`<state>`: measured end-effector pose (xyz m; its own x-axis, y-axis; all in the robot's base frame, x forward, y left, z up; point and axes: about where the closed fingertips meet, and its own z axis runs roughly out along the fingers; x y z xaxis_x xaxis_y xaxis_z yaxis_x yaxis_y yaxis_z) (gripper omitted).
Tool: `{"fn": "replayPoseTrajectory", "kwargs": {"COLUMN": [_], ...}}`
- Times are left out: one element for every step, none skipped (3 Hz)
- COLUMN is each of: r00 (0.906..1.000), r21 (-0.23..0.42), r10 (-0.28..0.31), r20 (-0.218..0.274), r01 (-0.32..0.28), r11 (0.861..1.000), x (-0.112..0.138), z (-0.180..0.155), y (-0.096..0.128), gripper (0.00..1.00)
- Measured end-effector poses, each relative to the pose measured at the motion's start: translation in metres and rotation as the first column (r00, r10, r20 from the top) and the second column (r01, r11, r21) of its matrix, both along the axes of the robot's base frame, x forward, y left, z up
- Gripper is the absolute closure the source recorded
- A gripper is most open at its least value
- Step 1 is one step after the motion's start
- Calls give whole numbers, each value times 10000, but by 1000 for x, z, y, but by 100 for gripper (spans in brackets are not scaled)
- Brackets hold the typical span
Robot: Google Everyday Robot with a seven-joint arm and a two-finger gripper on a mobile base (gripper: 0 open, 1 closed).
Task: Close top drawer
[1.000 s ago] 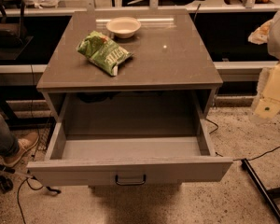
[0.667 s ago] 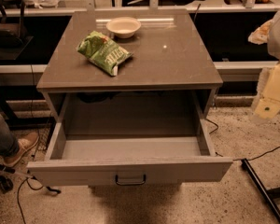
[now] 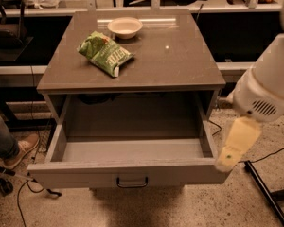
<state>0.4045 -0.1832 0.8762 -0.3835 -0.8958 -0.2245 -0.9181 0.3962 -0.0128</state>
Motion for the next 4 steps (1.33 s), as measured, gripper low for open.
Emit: {"fn": "replayPoseTrajectory", "kwargs": {"r00": [9890,9701,9525,9294], "r21": [511,794,852,568], "r10": [-891,-1553,-1935,-2701], "r20": [-1179,-1863,-2353,-2514], "r01": [956,1724,2185,2928], "r11": [9941,9818,9721,9545], "x": [-29,-51,-61,-63], "z": [-51,-85,-114,-146], "y": [14,23,34,49], "gripper": [0,16,39,70]}}
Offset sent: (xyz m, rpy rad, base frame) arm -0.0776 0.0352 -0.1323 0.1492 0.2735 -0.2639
